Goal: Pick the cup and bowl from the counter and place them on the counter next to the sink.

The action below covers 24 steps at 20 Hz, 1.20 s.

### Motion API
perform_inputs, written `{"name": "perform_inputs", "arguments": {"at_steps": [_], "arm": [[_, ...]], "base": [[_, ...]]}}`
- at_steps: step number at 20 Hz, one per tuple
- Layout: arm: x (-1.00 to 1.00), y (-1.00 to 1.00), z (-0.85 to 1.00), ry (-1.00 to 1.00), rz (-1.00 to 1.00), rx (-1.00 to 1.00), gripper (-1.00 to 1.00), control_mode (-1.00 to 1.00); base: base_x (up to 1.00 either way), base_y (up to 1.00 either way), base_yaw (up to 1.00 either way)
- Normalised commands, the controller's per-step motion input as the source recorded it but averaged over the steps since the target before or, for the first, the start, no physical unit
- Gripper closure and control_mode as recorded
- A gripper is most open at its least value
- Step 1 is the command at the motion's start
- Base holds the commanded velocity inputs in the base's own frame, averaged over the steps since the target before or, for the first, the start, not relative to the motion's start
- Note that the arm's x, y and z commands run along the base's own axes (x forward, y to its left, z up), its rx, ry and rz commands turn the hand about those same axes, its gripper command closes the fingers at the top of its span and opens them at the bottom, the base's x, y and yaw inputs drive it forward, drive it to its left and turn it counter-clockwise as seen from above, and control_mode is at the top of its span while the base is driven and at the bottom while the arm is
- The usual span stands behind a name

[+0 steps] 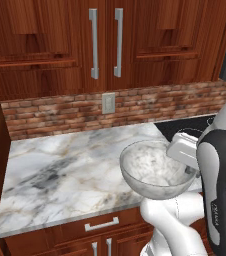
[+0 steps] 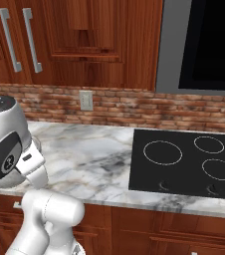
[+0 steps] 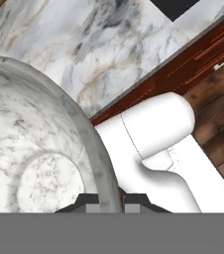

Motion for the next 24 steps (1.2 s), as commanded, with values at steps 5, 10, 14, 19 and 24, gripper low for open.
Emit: {"name": "perform_inputs", "arguments": {"at_steps": [5,10,14,19,24], "arm": [[0.0,0.0,0.0,0.0,0.0,0.0,1.0,1.0],[0.0,0.0,0.0,0.0,0.0,0.0,1.0,1.0],[0.0,0.0,0.0,0.0,0.0,0.0,1.0,1.0],[0.0,0.0,0.0,0.0,0.0,0.0,1.0,1.0],[0.0,0.0,0.0,0.0,0.0,0.0,1.0,1.0]], "base": [[-0.17,0.05,0.11],[-0.1,0.25,0.35],[0.0,0.1,0.39],[0.21,0.0,0.51],[0.2,0.0,0.59]]}}
